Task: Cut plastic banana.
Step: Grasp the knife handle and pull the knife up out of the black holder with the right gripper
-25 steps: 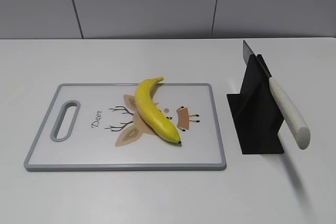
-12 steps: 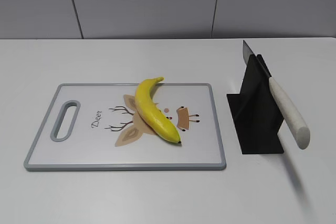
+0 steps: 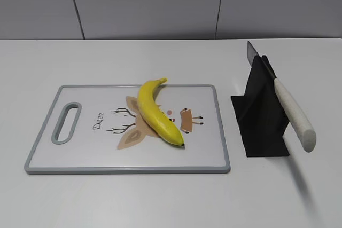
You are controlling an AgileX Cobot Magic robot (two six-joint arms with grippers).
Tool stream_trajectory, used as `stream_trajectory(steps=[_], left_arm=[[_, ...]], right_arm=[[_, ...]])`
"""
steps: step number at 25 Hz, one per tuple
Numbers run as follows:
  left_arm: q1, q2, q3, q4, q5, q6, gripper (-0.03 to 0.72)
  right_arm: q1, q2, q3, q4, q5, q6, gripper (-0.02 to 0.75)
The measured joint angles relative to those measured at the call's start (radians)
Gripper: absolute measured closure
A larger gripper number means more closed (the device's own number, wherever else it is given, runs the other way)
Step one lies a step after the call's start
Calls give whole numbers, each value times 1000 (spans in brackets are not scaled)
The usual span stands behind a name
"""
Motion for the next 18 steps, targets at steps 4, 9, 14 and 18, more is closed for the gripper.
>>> stream_trajectory(steps=[4,9,14,18], left_arm=[[0,0,0,0,0,0,124],[0,0,0,0,0,0,124],[0,0,0,0,0,0,124],[0,0,0,0,0,0,124]], right_arm=[[0,178,-76,39,0,-4,195],[0,357,-140,151,-1,-41,215],[14,496,-197,212,-1,-66,216],[121,573,-233,189,-2,-51,216]])
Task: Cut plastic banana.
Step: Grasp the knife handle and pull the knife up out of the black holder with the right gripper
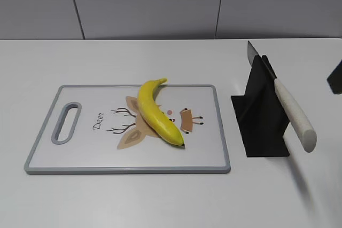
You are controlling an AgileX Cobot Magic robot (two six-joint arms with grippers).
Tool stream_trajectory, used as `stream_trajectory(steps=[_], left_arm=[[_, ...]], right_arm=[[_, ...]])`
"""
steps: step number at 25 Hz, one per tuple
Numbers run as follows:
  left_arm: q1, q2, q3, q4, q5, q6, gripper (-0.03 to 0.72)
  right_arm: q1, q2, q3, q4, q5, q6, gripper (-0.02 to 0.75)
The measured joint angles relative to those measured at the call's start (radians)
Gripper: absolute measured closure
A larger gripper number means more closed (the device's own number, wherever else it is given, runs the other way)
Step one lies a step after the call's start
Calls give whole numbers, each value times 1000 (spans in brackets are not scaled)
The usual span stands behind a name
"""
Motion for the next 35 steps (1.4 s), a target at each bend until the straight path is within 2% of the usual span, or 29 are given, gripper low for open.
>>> stream_trajectory(steps=[5,8,14,23,26,35], left_arm=[[0,0,0,0,0,0,125],[0,0,0,0,0,0,125],[0,0,0,0,0,0,125],[0,0,0,0,0,0,125],[0,0,0,0,0,0,125],[0,0,0,0,0,0,131]], right_arm=[[158,103,-38,-125,0,135,216],[206,172,-44,-152,1,191,216],[213,327,-46,-216,1,268,216],[213,453,-46,-225,-63,278,218],[213,467,-46,-225,-88,283,243],[213,480,-46,-226,-93,309,383]])
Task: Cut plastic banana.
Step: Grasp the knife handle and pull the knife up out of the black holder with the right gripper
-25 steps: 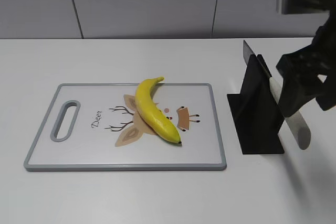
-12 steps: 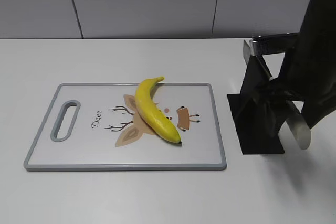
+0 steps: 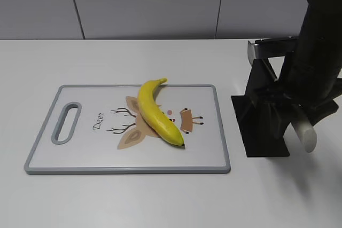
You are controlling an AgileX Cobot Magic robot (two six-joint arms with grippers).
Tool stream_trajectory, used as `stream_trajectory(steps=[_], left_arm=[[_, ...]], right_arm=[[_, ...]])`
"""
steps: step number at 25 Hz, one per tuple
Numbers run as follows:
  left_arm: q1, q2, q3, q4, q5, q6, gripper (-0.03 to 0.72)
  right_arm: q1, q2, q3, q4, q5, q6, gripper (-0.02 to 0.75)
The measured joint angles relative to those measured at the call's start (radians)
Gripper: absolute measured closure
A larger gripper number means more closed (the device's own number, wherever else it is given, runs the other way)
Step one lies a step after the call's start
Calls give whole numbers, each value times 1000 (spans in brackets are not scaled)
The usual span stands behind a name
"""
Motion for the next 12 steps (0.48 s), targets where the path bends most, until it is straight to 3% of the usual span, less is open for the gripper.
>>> stream_trajectory(steps=[1,3,12], left_arm=[[0,0,0,0,0,0,131],[0,0,0,0,0,0,131],[0,0,0,-1,0,0,132]], right_arm=[[0,0,0,0,0,2,416],[0,0,0,-3,4,8,553],[-1,-37,0,-8,20,21,555]])
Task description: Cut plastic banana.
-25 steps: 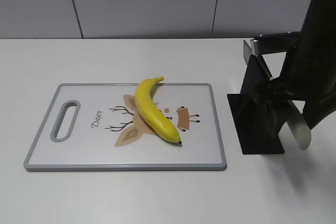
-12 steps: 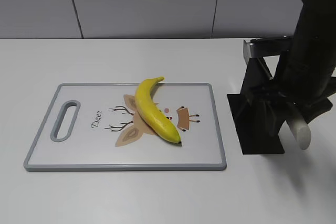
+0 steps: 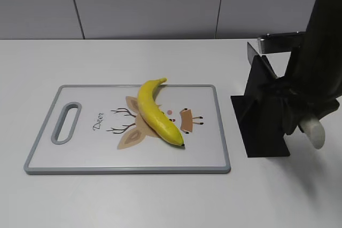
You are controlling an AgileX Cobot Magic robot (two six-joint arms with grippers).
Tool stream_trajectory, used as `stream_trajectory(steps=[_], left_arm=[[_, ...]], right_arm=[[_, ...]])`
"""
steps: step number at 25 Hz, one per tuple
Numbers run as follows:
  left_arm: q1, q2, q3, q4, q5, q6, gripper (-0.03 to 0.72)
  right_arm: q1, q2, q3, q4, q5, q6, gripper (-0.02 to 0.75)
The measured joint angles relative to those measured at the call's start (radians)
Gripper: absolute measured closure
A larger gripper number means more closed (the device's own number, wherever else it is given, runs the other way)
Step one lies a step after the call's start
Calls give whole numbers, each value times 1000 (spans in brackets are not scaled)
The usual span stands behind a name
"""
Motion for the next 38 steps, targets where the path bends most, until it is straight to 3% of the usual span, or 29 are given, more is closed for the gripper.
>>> stream_trajectory(steps=[11,18,21,26,31,38], left_arm=[[0,0,0,0,0,0,135],[0,0,-1,1,-10,0,135],[0,9,-13,1,-16,0,135],[0,125,-49,-6,-102,31,135],[0,327,-78,-80,-229,158,135],[0,666,-215,-233,-285,510,135]], right_arm=[[1,-173,-2,-40,15,-11,557],[2,-236,-97,-67,20,-101,558],[2,-237,-141,-59,20,-206,558],[2,-237,-172,-10,5,-540,558],[2,-227,-175,112,-36,-816,558],[2,-139,-176,142,-69,-1050,558]])
